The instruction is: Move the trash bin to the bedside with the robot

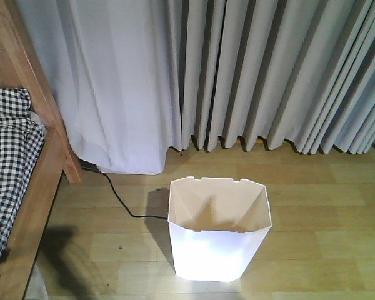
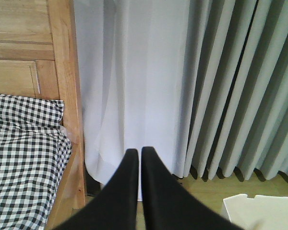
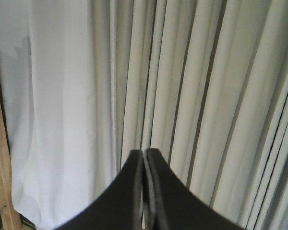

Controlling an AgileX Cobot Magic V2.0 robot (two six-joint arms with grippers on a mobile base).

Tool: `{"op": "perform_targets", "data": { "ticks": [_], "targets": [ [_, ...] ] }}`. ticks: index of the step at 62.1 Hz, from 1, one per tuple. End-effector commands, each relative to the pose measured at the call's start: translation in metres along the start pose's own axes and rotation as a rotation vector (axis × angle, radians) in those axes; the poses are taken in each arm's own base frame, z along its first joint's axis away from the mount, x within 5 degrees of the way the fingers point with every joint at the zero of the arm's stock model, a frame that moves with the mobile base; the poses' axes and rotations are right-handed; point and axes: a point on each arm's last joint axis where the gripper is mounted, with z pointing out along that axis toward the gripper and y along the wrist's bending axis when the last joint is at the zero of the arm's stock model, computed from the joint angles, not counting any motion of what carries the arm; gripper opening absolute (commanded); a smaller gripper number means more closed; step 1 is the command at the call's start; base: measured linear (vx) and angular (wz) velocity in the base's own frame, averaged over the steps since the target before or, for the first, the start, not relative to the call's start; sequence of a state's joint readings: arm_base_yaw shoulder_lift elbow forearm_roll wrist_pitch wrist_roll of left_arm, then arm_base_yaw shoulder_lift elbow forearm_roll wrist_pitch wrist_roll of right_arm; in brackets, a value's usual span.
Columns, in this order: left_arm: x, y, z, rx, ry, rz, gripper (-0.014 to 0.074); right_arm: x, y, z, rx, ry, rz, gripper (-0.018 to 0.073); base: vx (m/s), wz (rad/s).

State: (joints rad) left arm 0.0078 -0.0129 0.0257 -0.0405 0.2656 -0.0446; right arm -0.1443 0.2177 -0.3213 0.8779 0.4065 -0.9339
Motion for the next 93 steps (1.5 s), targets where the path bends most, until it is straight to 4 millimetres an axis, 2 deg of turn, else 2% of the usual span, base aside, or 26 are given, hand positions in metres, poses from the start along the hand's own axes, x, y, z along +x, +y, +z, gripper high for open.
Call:
{"op": "perform_targets", "data": {
  "ticks": [1, 17, 29, 34, 43, 53, 62, 70, 93],
  "targets": [
    [-0.003, 0.000, 0.000, 0.004, -0.071, -0.010, -0.0006, -0.012, -0.004, -0.001, 0.040, -0.053, 0.016, -0.0009, 0.00, 0.00],
    [-0.003, 0.000, 0.000, 0.004, -0.071, -0.010, -0.0006, -0.008, -0.008, -0.001, 0.086, -0.038, -0.036, -0.0009, 0.00, 0.00],
    [-0.003, 0.000, 0.000, 0.004, -0.071, -0.010, -0.0006, -0.004, -0.020, -0.002, 0.215, -0.010, 0.006, -0.0009, 0.00, 0.00],
    [-0.003, 0.000, 0.000, 0.004, -0.071, -0.010, -0.0006, 0.000, -0.023, -0.006, 0.273, -0.076, 0.018, -0.0009, 0.00, 0.00],
    [-0.003, 0.000, 0.000, 0.004, -0.071, -0.010, -0.0006, 0.025, -0.021, -0.011, 0.284, -0.217, 0.036, -0.0009, 0.00, 0.00],
    [-0.003, 0.000, 0.000, 0.004, -0.071, -0.010, -0.0006, 0.064, -0.012, -0.008, 0.184, -0.175, -0.026, -0.0009, 0.00, 0.00],
    [-0.003, 0.000, 0.000, 0.004, -0.071, -0.010, -0.0006, 0.085, -0.011, -0.005, 0.174, -0.120, -0.005, -0.0009, 0.00, 0.00],
    [-0.003, 0.000, 0.000, 0.004, -0.071, -0.010, -0.0006, 0.090, -0.010, -0.005, 0.169, -0.062, -0.024, -0.0009, 0.00, 0.00],
    [-0.003, 0.000, 0.000, 0.004, -0.071, -0.010, -0.0006, 0.089, -0.011, -0.005, 0.174, -0.071, -0.005, -0.0009, 0.00, 0.00]
  ]
}}
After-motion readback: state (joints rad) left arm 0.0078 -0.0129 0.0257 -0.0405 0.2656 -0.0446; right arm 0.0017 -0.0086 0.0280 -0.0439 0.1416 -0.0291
